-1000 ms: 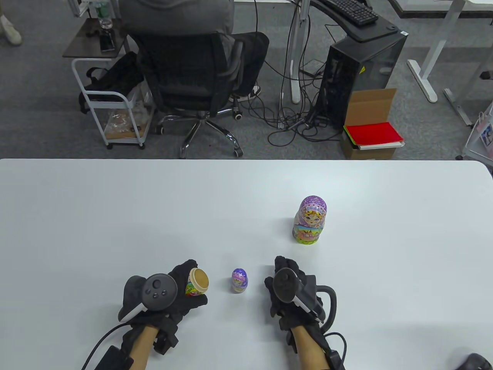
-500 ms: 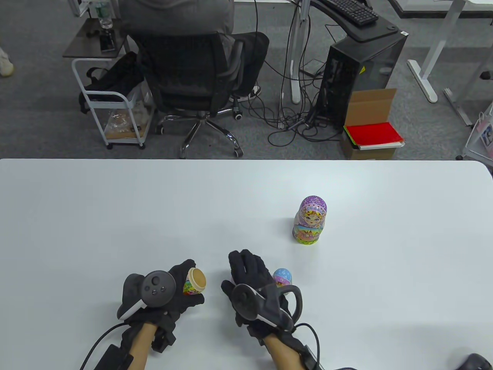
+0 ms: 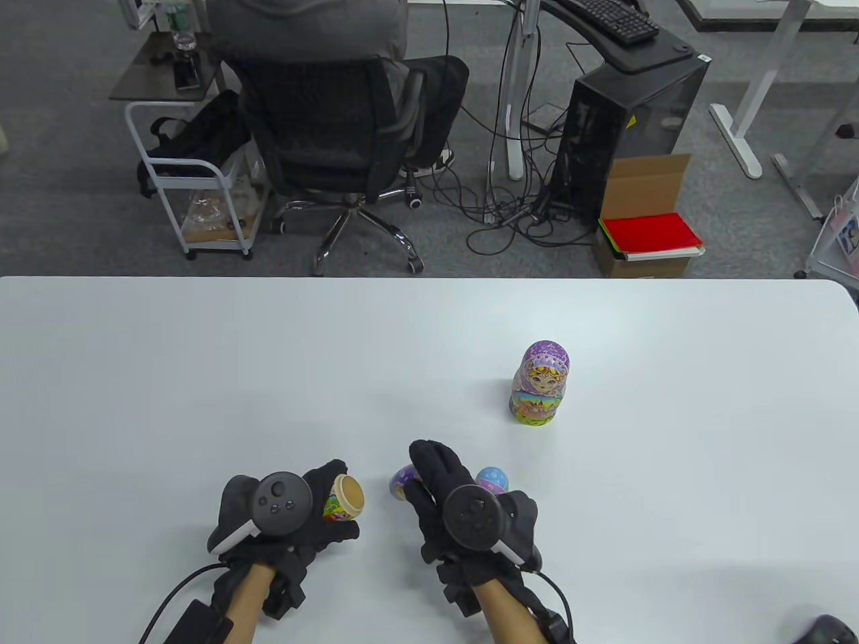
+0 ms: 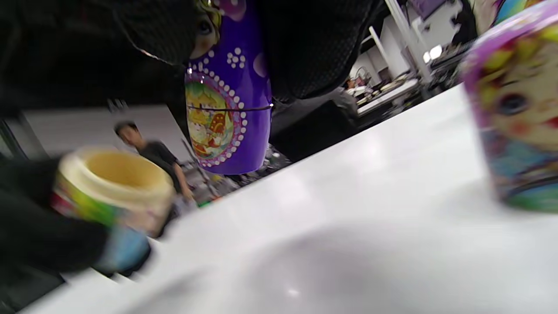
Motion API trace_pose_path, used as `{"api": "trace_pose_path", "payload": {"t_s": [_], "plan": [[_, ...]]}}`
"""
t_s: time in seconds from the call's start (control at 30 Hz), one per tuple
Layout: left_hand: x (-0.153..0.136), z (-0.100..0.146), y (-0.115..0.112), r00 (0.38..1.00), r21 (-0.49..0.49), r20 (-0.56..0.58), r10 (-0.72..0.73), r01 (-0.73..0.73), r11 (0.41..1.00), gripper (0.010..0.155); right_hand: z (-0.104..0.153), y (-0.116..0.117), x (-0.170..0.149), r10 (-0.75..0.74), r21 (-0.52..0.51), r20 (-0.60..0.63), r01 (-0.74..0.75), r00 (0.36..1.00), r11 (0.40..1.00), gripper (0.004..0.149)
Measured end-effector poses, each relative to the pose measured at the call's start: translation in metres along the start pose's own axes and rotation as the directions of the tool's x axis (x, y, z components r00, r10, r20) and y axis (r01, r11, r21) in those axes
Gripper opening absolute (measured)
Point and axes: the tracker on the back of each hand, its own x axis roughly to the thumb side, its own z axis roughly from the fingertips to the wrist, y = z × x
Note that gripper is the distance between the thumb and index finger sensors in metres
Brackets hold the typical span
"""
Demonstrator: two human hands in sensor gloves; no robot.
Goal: Nest individual Russian dolls into a nested set
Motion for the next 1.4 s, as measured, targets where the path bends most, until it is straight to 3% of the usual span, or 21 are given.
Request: {"api": "trace_pose_path", "payload": {"t_s": [0.13, 0.33, 0.53, 0.7, 0.8, 0.87, 0.97, 1.03, 1.13, 1.27, 1.3, 1.37, 1.4], "plan": [[0.007, 0.000, -0.002, 0.999, 0.004, 0.032, 0.020, -0.020, 1.000, 0.093, 0.001, 0.004, 0.006, -0.146, 0.018, 0.083, 0.145, 0.986, 0.989, 0.057], [0.016, 0.003, 0.000, 0.994, 0.047, 0.097, 0.051, -0.056, 0.997, 0.093, 0.002, 0.018, 0.020, -0.122, 0.071, 0.148, 0.112, 0.981, 0.991, 0.057], [0.019, 0.004, -0.001, 0.993, 0.071, 0.119, 0.006, -0.014, 0.997, 0.093, 0.002, 0.034, 0.020, -0.117, 0.117, 0.110, 0.104, 0.987, 0.988, 0.057], [0.016, 0.004, 0.001, 0.993, 0.079, 0.113, 0.026, -0.035, 0.996, 0.093, 0.000, 0.022, 0.020, -0.117, 0.122, 0.109, 0.103, 0.987, 0.987, 0.061], [0.013, 0.004, 0.002, 0.994, 0.081, 0.105, 0.025, -0.033, 0.996, 0.093, 0.002, -0.013, 0.013, -0.056, -0.045, 0.045, 0.058, 0.997, 0.997, 0.058], [0.010, 0.003, 0.002, 0.995, 0.076, 0.093, 0.031, -0.038, 0.996, 0.093, 0.005, -0.036, 0.001, 0.093, -0.084, -0.032, -0.095, 0.995, 0.992, 0.057], [0.005, 0.001, 0.001, 0.997, 0.065, 0.073, 0.022, -0.027, 0.998, 0.093, 0.006, -0.049, -0.020, 0.364, 0.026, -0.140, -0.364, 0.921, 0.931, 0.059], [0.003, 0.001, 0.000, 0.998, 0.057, 0.066, 0.017, -0.021, 0.998, 0.093, 0.003, -0.043, -0.035, 0.491, 0.158, -0.171, -0.468, 0.854, 0.870, 0.064], [0.001, 0.001, -0.001, 0.998, 0.048, 0.057, 0.020, -0.023, 0.999, 0.093, 0.000, -0.024, -0.050, 0.565, 0.304, -0.185, -0.500, 0.804, 0.811, 0.072], [-0.001, 0.001, 0.000, 0.997, 0.035, 0.065, 0.028, -0.030, 0.999, 0.093, -0.004, -0.003, -0.060, 0.649, 0.372, -0.190, -0.558, 0.737, 0.742, 0.072], [-0.001, 0.001, 0.000, 0.997, 0.030, 0.069, 0.033, -0.035, 0.999, 0.093, -0.004, -0.002, -0.059, 0.650, 0.359, -0.191, -0.564, 0.736, 0.744, 0.072], [0.000, 0.001, -0.001, 0.996, 0.018, 0.076, 0.042, -0.044, 0.999, 0.093, -0.004, -0.005, -0.056, 0.578, 0.287, -0.196, -0.517, 0.792, 0.807, 0.070], [0.001, 0.001, -0.001, 0.996, 0.015, 0.080, 0.040, -0.042, 0.999, 0.093, -0.002, -0.009, -0.053, 0.477, 0.219, -0.195, -0.436, 0.857, 0.873, 0.071]]}}
